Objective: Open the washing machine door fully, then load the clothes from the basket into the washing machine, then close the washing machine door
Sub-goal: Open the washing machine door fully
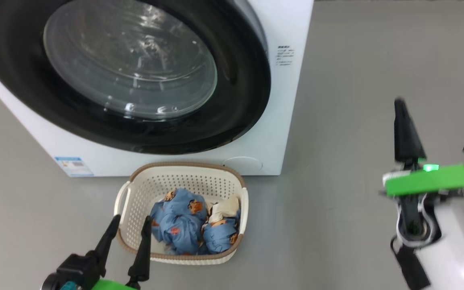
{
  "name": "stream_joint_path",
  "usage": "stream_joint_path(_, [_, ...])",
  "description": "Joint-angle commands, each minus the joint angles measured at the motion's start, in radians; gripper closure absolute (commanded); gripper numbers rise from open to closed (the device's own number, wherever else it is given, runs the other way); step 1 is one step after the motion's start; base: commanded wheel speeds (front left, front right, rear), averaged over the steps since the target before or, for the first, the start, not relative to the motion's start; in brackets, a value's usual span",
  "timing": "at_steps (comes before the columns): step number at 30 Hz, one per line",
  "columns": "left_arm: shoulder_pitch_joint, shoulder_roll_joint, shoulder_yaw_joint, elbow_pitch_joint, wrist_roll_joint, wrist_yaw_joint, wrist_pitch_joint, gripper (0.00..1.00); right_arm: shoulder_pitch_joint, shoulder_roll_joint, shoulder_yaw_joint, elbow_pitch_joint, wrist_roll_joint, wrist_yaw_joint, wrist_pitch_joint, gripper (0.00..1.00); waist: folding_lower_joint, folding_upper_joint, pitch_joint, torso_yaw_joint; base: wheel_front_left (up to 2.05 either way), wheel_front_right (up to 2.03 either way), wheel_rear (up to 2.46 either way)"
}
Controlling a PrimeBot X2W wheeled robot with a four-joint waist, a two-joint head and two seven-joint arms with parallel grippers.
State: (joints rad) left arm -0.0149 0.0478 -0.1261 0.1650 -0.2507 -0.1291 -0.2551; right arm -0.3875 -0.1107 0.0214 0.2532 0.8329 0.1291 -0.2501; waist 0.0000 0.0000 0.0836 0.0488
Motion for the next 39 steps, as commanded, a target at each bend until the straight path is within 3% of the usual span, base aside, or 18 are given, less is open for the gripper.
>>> stream_joint_path(1, [-0.045,0.007,0.023,-0.020,-0.006,-0.002,-0.007,0.00,-0.065,-0.011,0.036,-0.013,0.036,0.002,-0.012,1.00,0.0000,0.0000,0.029,0.029,0.00,0.00,0.00])
stream_joint_path(6, [-0.081,0.005,0.000,-0.017,-0.020,-0.002,-0.007,0.00,-0.195,-0.064,0.077,0.030,0.136,0.002,-0.012,1.00,0.0000,0.0000,0.075,0.073,0.00,0.00,0.00])
stream_joint_path(10, [-0.106,0.004,-0.018,-0.012,-0.031,-0.002,-0.007,0.00,-0.283,-0.104,0.127,0.071,0.312,0.002,0.004,1.00,0.0000,0.0000,0.108,0.106,0.00,0.00,0.00])
stream_joint_path(19, [-0.156,0.003,-0.062,-0.013,-0.063,-0.002,-0.007,0.00,-0.421,-0.215,0.196,0.120,0.655,0.002,0.266,1.00,0.0000,0.0000,0.184,0.167,0.00,0.00,0.00])
stream_joint_path(28, [-0.195,0.003,-0.095,-0.015,-0.094,-0.002,-0.007,0.00,-0.521,-0.271,0.251,0.186,0.741,0.002,0.491,1.00,0.0000,0.0000,0.247,0.208,0.00,0.00,0.00])
stream_joint_path(39, [-0.238,0.002,-0.129,-0.023,-0.121,-0.002,-0.007,0.00,-0.640,-0.291,0.242,0.283,0.775,0.002,0.611,1.00,0.0000,0.0000,0.308,0.241,0.00,0.00,0.00])
